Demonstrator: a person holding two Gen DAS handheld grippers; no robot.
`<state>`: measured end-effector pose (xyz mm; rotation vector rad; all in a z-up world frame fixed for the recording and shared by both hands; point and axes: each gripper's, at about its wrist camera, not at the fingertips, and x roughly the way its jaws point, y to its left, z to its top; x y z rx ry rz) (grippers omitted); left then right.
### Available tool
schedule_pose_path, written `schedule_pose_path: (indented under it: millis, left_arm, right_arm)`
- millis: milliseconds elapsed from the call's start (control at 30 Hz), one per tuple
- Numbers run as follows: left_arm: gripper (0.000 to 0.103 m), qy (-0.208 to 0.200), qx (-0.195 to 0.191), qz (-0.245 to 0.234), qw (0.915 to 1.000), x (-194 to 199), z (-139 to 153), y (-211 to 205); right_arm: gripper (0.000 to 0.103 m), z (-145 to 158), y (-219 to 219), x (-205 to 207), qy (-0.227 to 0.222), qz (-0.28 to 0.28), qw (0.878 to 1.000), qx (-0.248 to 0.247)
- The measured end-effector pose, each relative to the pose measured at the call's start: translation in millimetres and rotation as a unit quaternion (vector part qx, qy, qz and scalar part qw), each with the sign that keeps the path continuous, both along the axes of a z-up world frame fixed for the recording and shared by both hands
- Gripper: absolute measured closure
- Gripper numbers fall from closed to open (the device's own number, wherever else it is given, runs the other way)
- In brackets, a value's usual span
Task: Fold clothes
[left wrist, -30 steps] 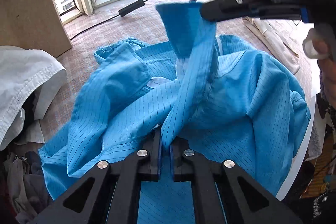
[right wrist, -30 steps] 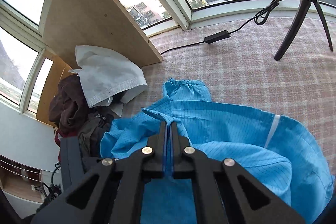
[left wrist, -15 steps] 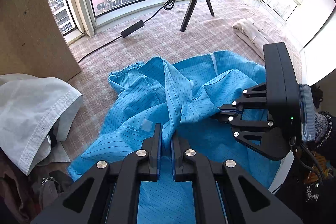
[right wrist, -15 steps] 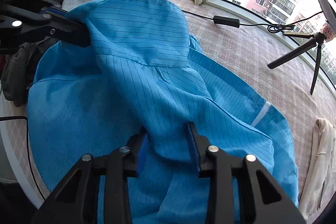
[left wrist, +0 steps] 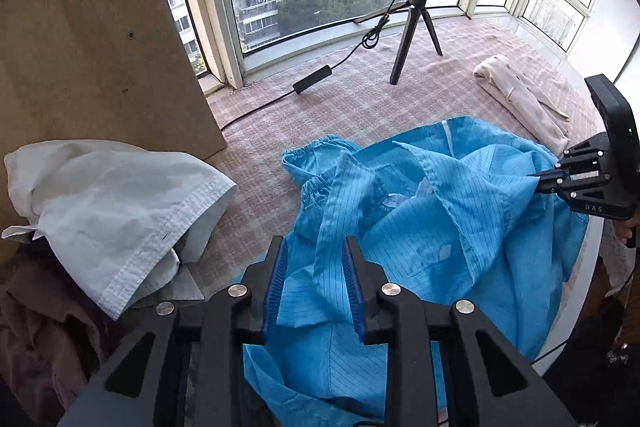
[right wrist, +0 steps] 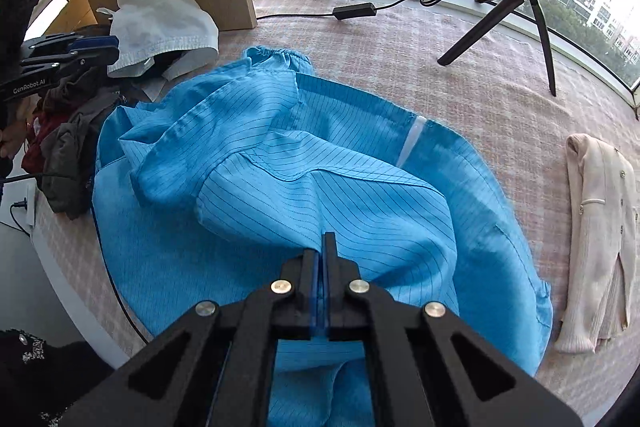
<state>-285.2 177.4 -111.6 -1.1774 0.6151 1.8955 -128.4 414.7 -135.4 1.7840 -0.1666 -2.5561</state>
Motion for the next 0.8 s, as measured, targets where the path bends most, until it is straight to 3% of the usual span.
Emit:
schedule_pose_path:
  millis: [67,200,400,500,633,733,800]
  left_arm:
    - [0.074,-0.018,-0.016,-0.025,0.9994,22,-17,2]
    - [0.075,-0.043,-0.042,-0.030,0.9978,43,-51,2]
    - [0.075,-0.115,0.008,-0.034,0.9928,40,-63,18]
    - [0.074,-0.112,0.017,-0.059,0.9918,43,-54,35]
    - [0.058,-0.108,0.022,-0.110,0.9878,42,-50,54]
    - [0.058,-0.103,-0.002,-0.112,0.9883,35,-57,57]
    - [0.058,-0.105,0.013,-0.121,0.9869,33,-50,49]
  right_arm:
    - [0.102,-7,11,6,-0.009,-0.016,1.000,0.006]
    - [0.102,-22,34,17,-0.027,-0.049,0.998,0.018]
    - [0.102,-45,65,33,-0.052,-0.095,0.994,0.031]
    - [0.102,-51,67,35,-0.053,-0.096,0.994,0.028]
    - [0.102,-53,68,35,-0.049,-0.094,0.994,0.027]
    - [0.102,-54,69,34,-0.047,-0.094,0.994,0.024]
    - [0.102,-55,69,34,-0.048,-0.094,0.994,0.024]
